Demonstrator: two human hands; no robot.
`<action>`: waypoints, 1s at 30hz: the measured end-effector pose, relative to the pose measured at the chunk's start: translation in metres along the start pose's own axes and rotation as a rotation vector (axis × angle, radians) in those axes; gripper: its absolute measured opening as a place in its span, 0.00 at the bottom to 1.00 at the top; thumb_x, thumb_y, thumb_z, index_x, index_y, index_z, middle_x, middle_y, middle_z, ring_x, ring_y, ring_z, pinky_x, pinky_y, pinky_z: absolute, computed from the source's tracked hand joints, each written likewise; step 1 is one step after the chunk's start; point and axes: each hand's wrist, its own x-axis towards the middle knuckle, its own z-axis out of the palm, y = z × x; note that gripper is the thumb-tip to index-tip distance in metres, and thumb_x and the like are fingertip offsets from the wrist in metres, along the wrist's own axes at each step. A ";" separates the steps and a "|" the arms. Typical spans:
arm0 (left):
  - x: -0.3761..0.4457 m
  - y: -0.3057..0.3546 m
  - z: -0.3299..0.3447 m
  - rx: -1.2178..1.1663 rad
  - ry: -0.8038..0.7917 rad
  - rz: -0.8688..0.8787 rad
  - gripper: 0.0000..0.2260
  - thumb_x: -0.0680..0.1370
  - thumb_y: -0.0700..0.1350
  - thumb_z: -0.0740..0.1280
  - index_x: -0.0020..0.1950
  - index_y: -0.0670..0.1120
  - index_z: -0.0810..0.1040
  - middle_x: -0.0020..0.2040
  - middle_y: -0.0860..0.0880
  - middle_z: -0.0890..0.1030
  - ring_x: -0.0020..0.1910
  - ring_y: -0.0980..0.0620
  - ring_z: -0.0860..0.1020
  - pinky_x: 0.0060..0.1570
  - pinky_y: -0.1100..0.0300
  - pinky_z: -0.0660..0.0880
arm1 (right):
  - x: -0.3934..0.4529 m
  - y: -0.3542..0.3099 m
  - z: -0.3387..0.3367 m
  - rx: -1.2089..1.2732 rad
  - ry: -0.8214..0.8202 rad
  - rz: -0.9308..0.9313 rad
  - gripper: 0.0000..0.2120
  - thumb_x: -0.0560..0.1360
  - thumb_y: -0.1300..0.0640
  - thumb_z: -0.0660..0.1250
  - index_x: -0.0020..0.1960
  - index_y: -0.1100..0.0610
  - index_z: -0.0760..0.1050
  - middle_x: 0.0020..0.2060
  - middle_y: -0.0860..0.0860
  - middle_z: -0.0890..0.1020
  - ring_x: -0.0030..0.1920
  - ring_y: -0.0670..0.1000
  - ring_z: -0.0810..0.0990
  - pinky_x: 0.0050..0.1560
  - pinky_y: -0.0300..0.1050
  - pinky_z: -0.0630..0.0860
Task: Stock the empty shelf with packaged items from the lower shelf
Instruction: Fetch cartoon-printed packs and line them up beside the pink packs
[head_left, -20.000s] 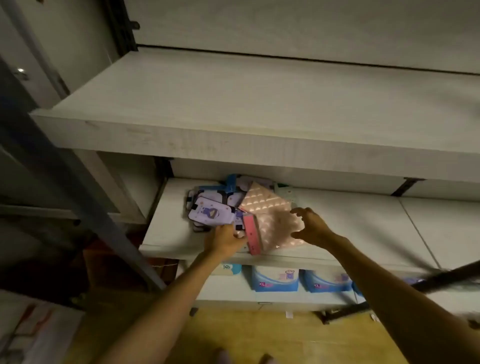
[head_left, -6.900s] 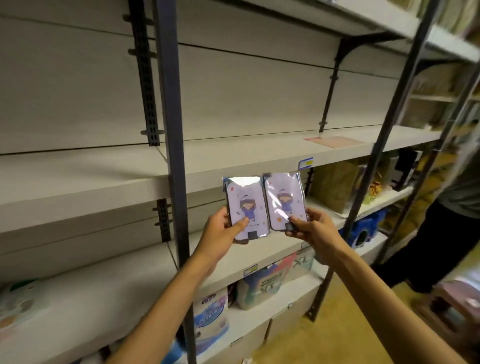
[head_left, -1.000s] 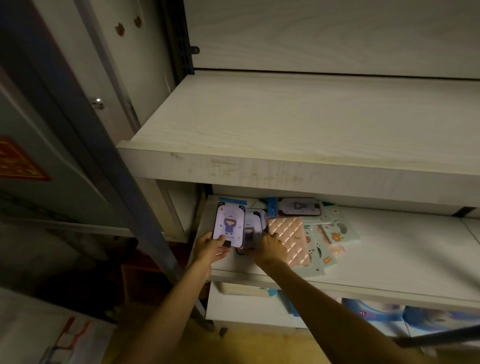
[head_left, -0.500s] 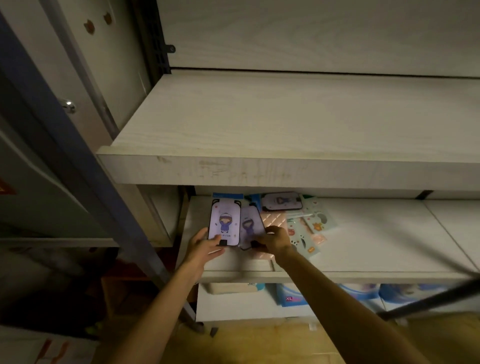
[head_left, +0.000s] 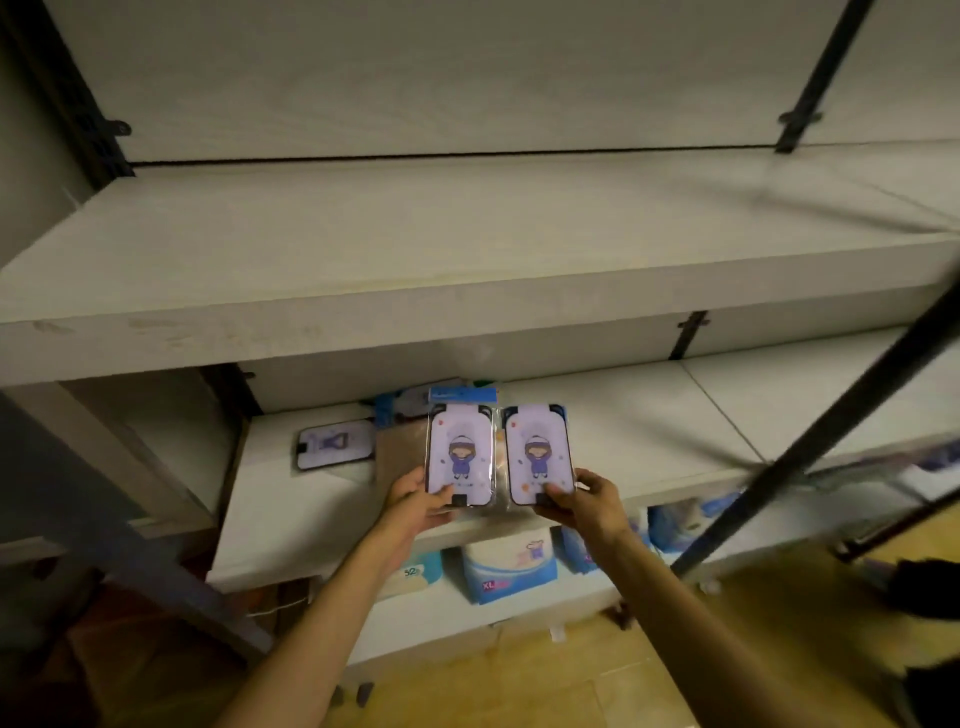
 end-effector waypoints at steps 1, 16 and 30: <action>-0.003 -0.005 0.017 0.010 -0.009 0.000 0.13 0.78 0.35 0.69 0.61 0.46 0.79 0.56 0.44 0.85 0.51 0.46 0.84 0.44 0.56 0.81 | -0.005 -0.002 -0.019 0.008 0.013 -0.016 0.10 0.75 0.69 0.68 0.56 0.66 0.74 0.47 0.62 0.84 0.44 0.59 0.86 0.42 0.50 0.84; -0.068 -0.080 0.314 0.095 -0.178 0.005 0.12 0.78 0.34 0.68 0.59 0.46 0.79 0.54 0.46 0.86 0.48 0.50 0.85 0.42 0.58 0.80 | -0.077 -0.048 -0.319 0.014 0.203 -0.151 0.12 0.75 0.70 0.68 0.58 0.71 0.76 0.42 0.62 0.85 0.39 0.59 0.85 0.42 0.52 0.84; -0.081 -0.055 0.559 0.146 -0.456 0.150 0.13 0.78 0.35 0.68 0.61 0.46 0.77 0.54 0.44 0.86 0.52 0.42 0.84 0.44 0.56 0.82 | -0.104 -0.165 -0.508 0.216 0.344 -0.386 0.16 0.76 0.69 0.68 0.64 0.65 0.75 0.52 0.62 0.85 0.46 0.61 0.86 0.41 0.46 0.83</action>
